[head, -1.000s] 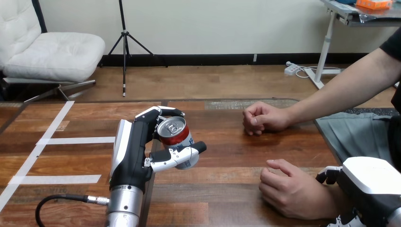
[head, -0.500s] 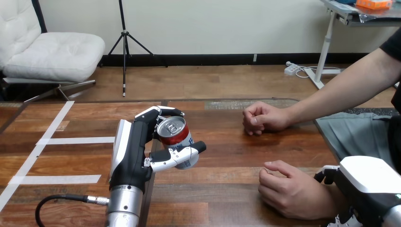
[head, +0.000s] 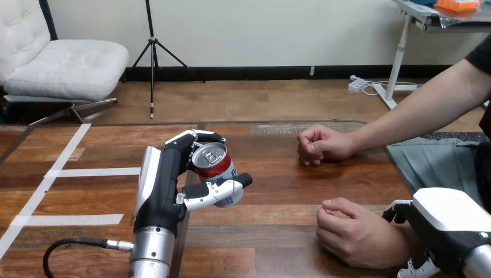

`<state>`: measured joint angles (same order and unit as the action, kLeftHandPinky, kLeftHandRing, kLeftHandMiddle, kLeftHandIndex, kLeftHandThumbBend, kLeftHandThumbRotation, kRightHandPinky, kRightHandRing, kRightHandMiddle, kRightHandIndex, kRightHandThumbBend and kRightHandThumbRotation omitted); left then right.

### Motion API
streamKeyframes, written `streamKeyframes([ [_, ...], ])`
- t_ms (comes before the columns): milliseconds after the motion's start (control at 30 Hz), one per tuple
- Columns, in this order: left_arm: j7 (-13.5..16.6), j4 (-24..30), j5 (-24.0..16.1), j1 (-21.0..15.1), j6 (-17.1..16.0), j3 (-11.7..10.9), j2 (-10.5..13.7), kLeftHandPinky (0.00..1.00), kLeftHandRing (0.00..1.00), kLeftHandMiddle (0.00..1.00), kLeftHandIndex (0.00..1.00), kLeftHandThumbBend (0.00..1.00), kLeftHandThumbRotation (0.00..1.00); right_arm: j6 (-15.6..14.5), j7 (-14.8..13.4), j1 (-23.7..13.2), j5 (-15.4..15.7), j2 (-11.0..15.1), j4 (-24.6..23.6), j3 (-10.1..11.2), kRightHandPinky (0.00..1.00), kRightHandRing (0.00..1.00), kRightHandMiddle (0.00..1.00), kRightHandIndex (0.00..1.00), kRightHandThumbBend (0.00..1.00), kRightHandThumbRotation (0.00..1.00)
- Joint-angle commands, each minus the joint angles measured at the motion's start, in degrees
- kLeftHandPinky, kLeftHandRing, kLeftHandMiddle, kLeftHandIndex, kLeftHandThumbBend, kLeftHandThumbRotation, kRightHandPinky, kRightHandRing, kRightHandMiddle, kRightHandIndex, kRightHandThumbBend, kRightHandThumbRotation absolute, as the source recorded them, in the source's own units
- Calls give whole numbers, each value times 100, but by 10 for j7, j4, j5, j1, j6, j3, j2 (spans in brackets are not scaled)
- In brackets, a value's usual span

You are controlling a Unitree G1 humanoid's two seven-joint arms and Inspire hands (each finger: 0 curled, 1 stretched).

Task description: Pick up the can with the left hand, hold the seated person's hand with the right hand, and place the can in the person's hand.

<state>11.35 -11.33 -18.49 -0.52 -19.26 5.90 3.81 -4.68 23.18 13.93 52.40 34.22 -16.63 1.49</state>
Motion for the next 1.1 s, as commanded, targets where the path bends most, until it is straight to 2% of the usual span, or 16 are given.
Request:
streamKeyframes([
  [0, 3, 23, 2, -35, -16, -3, 2, 46, 42, 44, 57, 69, 0, -2, 8, -43, 7, 22, 10, -13, 67, 74, 77, 75, 82, 3],
  [400, 6, 23, 0, -34, -19, -4, 2, 46, 42, 44, 57, 69, 0, -15, 28, -63, 26, 29, 18, -31, 66, 74, 77, 75, 82, 2],
  [1067, 3, 27, 4, -32, -20, -5, 4, 46, 43, 44, 57, 69, 0, -26, 35, -79, 19, 35, 38, -41, 67, 73, 76, 75, 78, 0],
])
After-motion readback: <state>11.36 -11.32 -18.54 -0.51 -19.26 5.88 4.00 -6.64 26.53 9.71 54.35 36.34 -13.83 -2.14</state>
